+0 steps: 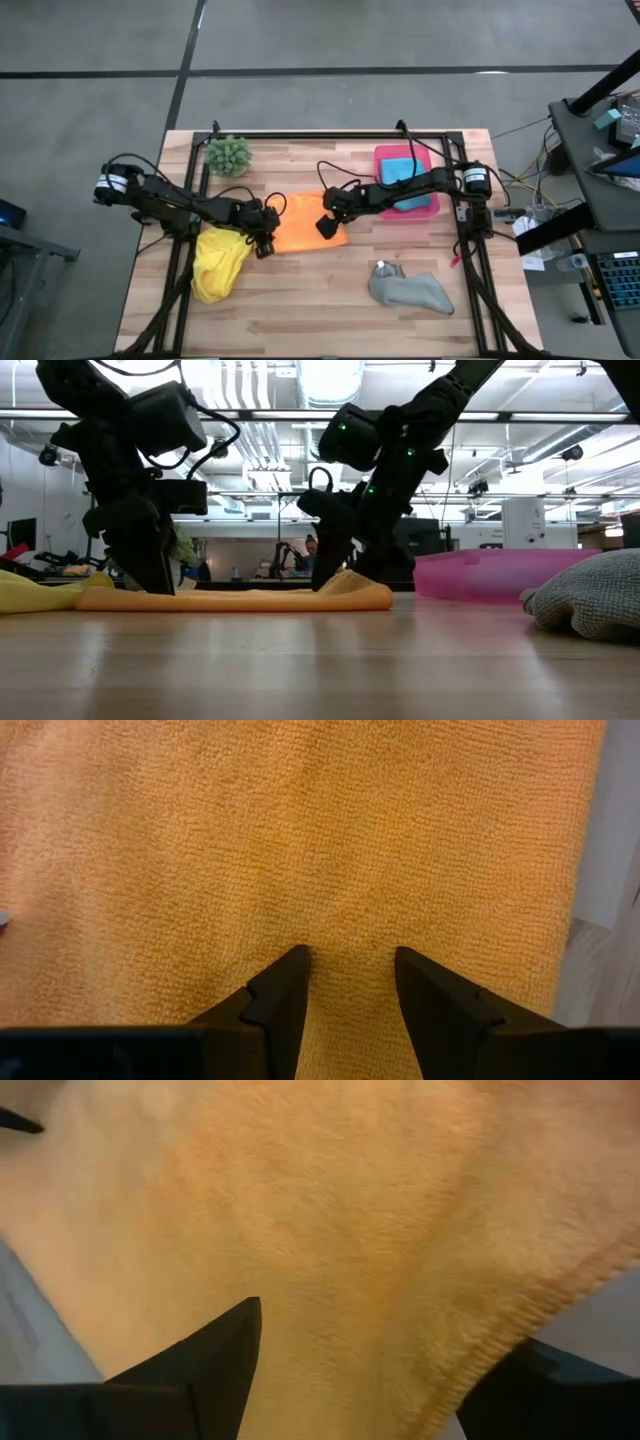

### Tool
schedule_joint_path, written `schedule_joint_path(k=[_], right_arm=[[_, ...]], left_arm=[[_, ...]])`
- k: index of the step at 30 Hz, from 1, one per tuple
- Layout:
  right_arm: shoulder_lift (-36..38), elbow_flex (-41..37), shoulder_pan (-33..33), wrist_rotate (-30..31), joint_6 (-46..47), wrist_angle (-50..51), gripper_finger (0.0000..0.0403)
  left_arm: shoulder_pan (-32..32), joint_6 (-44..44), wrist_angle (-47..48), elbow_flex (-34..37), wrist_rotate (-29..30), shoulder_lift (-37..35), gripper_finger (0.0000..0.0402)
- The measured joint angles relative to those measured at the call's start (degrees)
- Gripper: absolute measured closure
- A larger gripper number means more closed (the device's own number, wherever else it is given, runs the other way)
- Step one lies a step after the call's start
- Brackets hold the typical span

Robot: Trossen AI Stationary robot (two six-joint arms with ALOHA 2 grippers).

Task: Fold microfiber towels
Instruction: Fold the orange microfiber cloth

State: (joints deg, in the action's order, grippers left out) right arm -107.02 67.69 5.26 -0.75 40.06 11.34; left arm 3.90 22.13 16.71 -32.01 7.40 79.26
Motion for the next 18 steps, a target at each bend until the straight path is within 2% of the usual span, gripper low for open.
schedule_joint_path(k=[9, 18], right_arm=[[0.0, 0.0, 0.0, 0.7, -0.2, -1.6, 0.0153], [0.0, -0.1, 0.0, 0.8, -0.5, -1.5, 0.0273]], left_arm=[[0.0, 0.0, 0.0, 0.0, 0.0, 0.0, 0.0263], [0.0, 0.0, -0.1, 0.0, 0.7, 0.0, 0.0263]])
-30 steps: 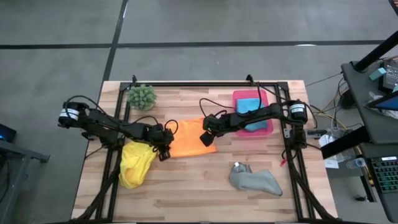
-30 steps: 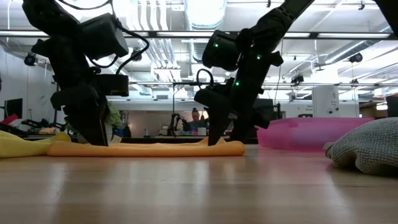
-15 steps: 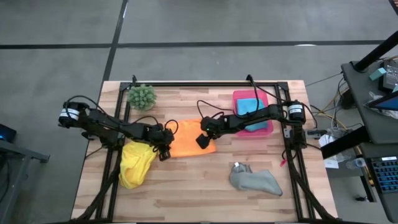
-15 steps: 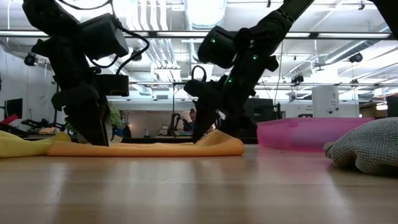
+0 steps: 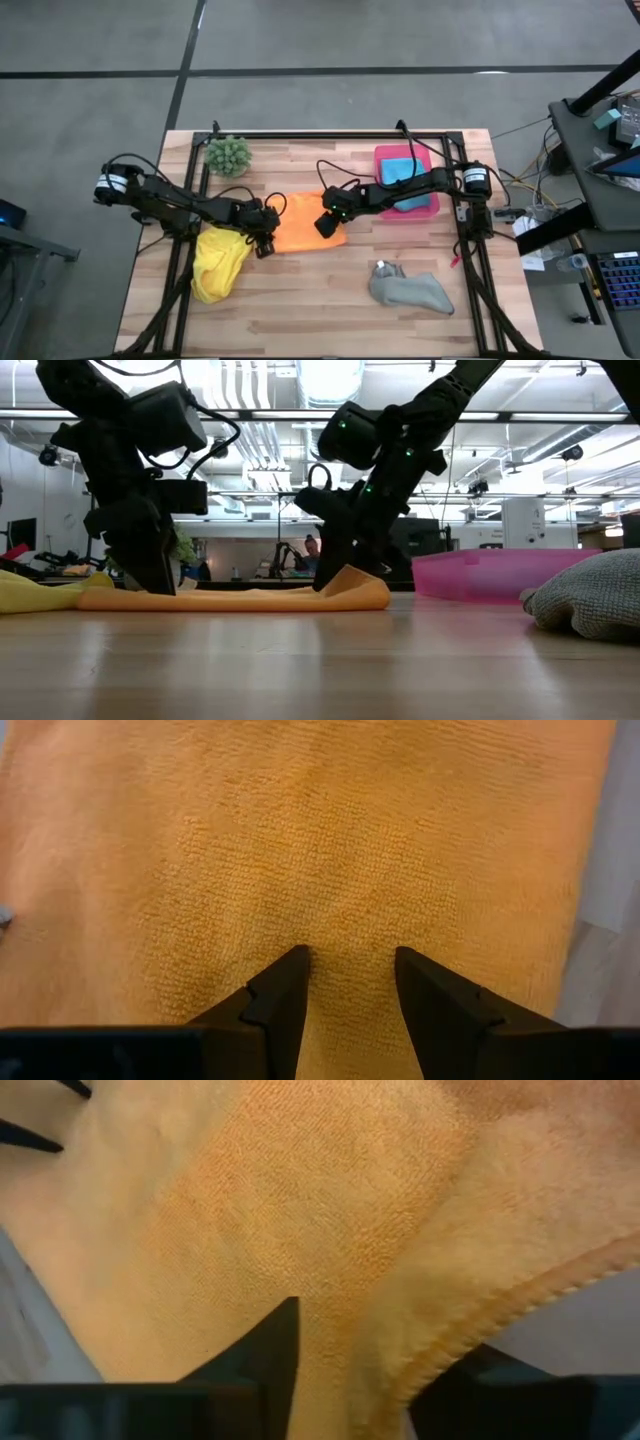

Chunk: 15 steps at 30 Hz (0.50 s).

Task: Fold microfiber towels
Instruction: Fold the orange microfiber cloth

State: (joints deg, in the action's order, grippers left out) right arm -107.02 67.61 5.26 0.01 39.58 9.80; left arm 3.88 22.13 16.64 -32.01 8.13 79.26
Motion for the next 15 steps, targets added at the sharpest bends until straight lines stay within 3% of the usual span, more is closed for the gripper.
schedule_joint_path(k=[9, 15], right_arm=[[0.7, 0.0, 0.0, 0.0, -2.6, 2.2, 0.0379], [2.8, -0.1, 0.0, 0.1, -4.6, 5.6, 0.0393]], left_arm=[[1.2, -0.2, 3.2, -2.5, 1.0, -2.3, 0.0263], [2.3, 0.4, 10.9, -3.1, 2.4, -6.4, 0.0263]])
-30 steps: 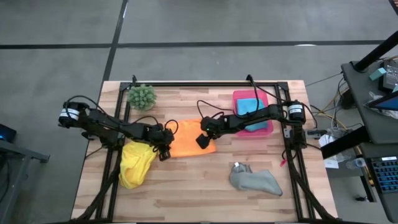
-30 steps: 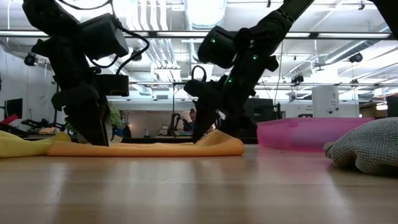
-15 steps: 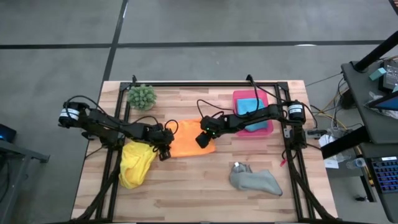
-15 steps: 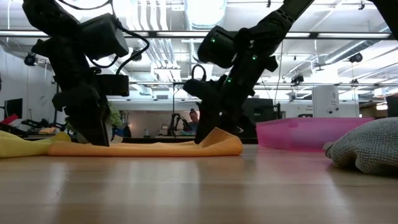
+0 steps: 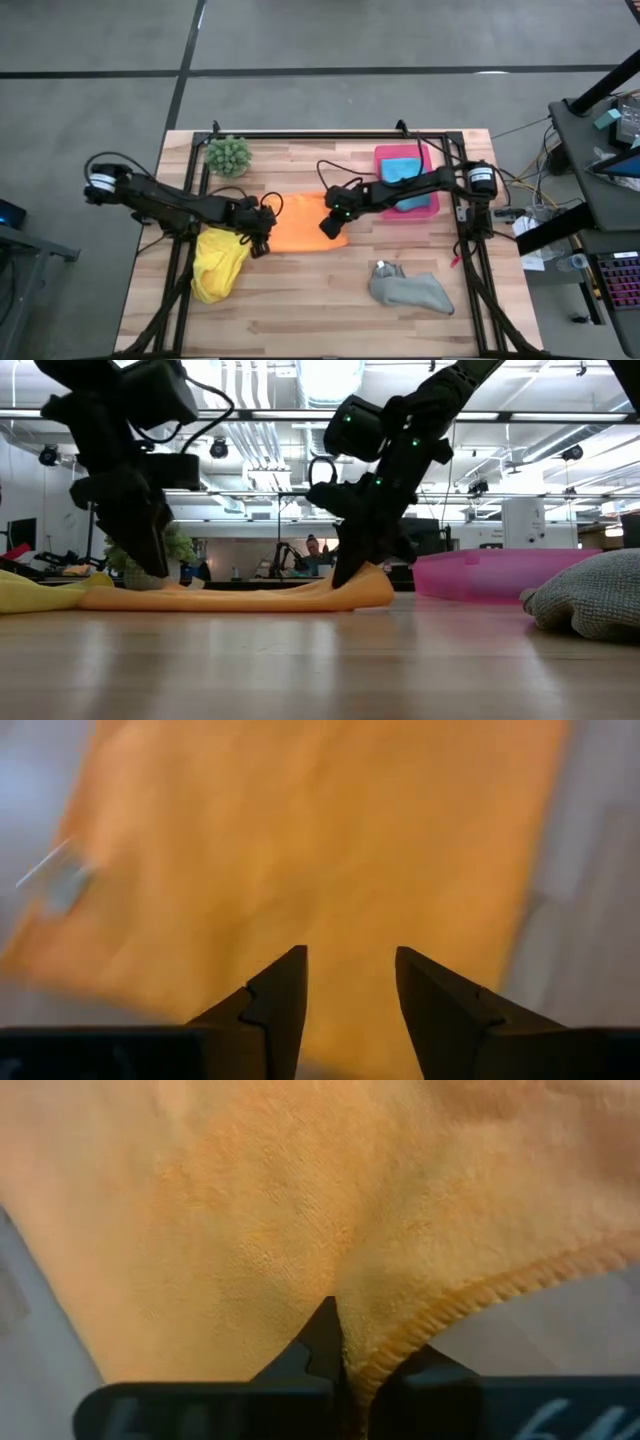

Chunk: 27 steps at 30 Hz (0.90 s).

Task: Fold microfiber towels
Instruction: Fold the orange microfiber cloth

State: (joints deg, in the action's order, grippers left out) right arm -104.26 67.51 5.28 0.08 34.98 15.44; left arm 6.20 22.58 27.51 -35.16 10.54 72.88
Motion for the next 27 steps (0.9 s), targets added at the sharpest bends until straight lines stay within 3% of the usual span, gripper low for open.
schedule_joint_path(k=[4, 9, 17, 27], right_arm=[[1.5, -0.1, 0.0, 0.1, -1.3, 3.7, 0.0394], [3.8, -0.1, 0.0, 1.9, -2.0, 10.1, 0.0394], [9.2, -0.1, 0.0, 5.0, -2.1, 19.4, 0.0394], [13.2, 0.0, 0.0, 5.1, -1.3, 19.9, 0.0394]], left_arm=[[-0.1, 2.7, 6.5, 0.2, 2.5, -1.8, 0.0263], [-0.1, 4.0, 7.2, 1.2, 2.6, -1.8, 0.0263], [-0.1, 4.0, -2.2, 3.1, 2.9, -0.2, 0.0263], [0.0, 2.1, -14.8, 3.1, 3.3, 7.0, 0.0263]])
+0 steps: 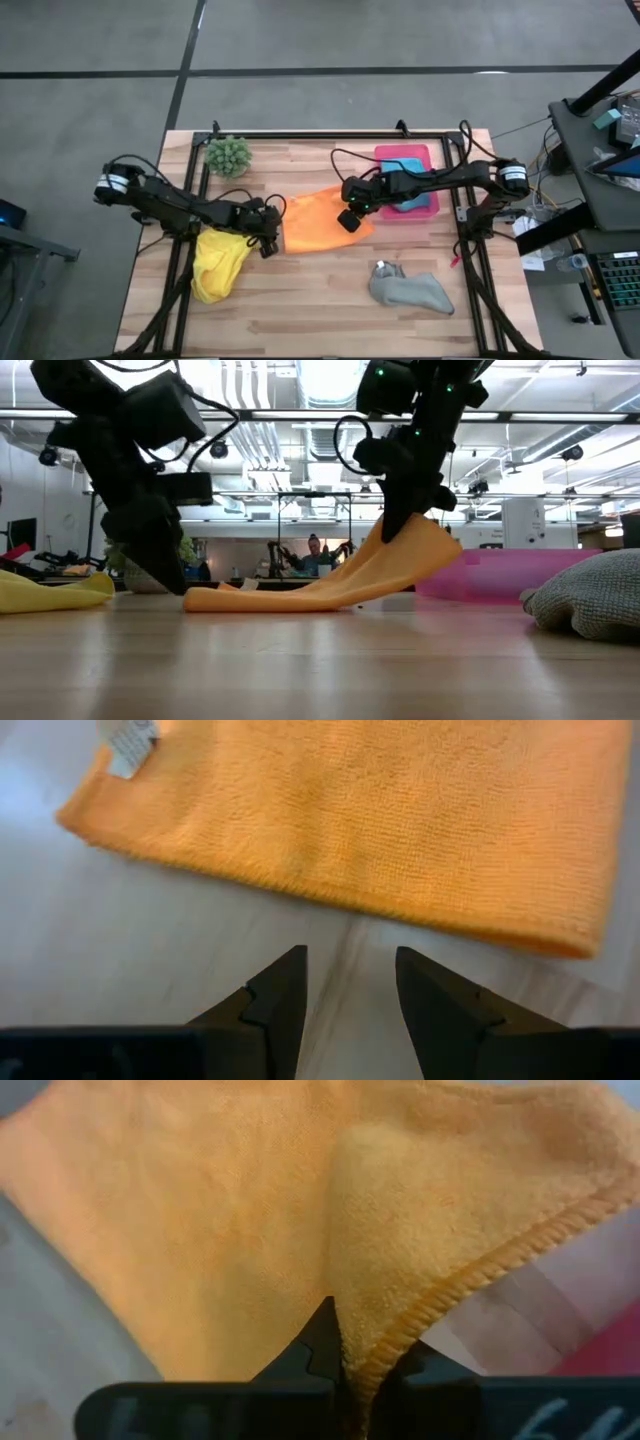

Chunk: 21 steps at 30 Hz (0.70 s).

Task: Fold microfiber towels
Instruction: Fold the orange microfiber cloth

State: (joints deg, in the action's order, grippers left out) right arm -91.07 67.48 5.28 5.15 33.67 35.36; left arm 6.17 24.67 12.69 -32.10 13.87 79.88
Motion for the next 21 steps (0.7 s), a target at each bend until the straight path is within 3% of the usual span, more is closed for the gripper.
schedule_joint_path(k=[7, 21], right_arm=[[-1.1, 0.0, 0.0, 0.0, 1.3, -3.3, 0.0394], [-2.8, -0.2, 0.0, -0.7, 1.3, -15.2, 0.0394]], left_arm=[[0.0, 0.1, -3.6, -0.1, 0.6, 4.1, 0.0263], [0.0, 0.1, -5.1, 0.0, 0.8, 3.9, 0.0263]])
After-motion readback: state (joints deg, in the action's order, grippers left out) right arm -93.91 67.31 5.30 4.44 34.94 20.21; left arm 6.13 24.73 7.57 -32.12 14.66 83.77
